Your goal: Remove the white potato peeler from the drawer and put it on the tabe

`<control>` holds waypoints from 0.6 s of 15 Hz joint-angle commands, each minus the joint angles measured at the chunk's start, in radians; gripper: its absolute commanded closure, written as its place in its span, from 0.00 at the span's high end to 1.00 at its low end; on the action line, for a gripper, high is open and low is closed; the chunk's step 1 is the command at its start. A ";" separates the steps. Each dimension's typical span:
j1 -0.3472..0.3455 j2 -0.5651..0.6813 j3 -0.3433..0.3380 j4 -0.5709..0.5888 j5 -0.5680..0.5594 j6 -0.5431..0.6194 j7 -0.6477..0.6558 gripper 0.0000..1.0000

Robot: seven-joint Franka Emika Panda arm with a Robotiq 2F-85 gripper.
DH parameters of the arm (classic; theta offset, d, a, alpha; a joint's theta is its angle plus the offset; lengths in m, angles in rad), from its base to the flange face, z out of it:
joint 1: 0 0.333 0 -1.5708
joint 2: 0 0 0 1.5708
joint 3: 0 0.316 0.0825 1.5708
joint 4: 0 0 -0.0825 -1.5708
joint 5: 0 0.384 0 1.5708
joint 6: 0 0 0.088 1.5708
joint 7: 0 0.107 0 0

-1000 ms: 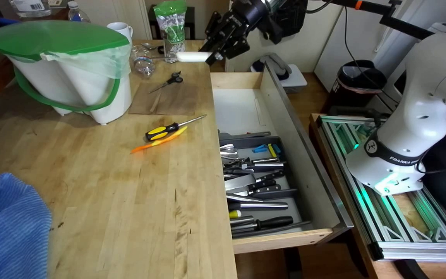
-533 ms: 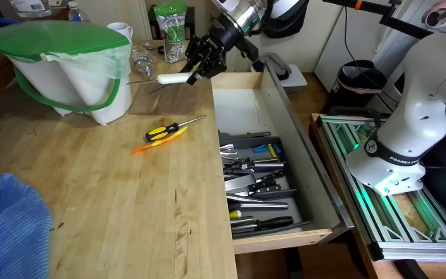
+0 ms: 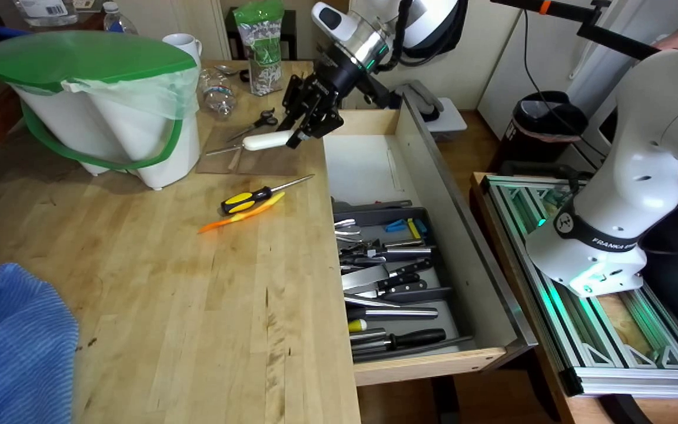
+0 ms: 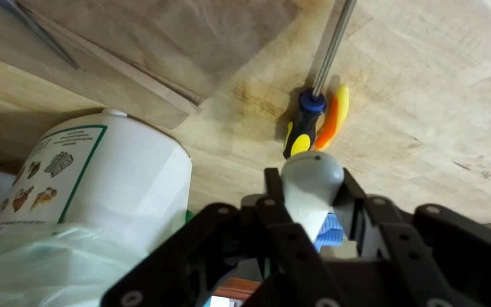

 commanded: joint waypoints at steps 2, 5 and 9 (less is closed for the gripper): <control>-0.105 0.116 0.104 0.075 0.037 -0.026 -0.063 0.09; -0.154 0.162 0.158 0.104 0.013 -0.009 -0.055 0.09; -0.199 0.223 0.212 0.153 0.014 -0.004 -0.057 0.09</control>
